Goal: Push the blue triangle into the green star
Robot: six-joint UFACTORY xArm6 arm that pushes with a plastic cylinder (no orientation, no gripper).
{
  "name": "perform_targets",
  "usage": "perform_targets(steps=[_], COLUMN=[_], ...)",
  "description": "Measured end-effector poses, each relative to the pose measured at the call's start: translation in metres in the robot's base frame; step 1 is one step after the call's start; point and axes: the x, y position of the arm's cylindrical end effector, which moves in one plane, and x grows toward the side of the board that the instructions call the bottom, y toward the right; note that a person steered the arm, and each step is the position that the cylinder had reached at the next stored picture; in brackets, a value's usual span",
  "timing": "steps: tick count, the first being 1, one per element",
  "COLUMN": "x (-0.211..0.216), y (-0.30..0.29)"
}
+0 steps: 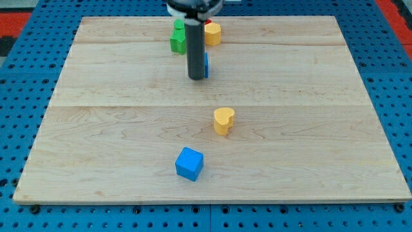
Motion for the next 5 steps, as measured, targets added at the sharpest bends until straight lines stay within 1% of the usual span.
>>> perform_targets(steps=[1,3,5], x=[-0.001,0.004,-0.039], y=[0.006,0.038,0.026])
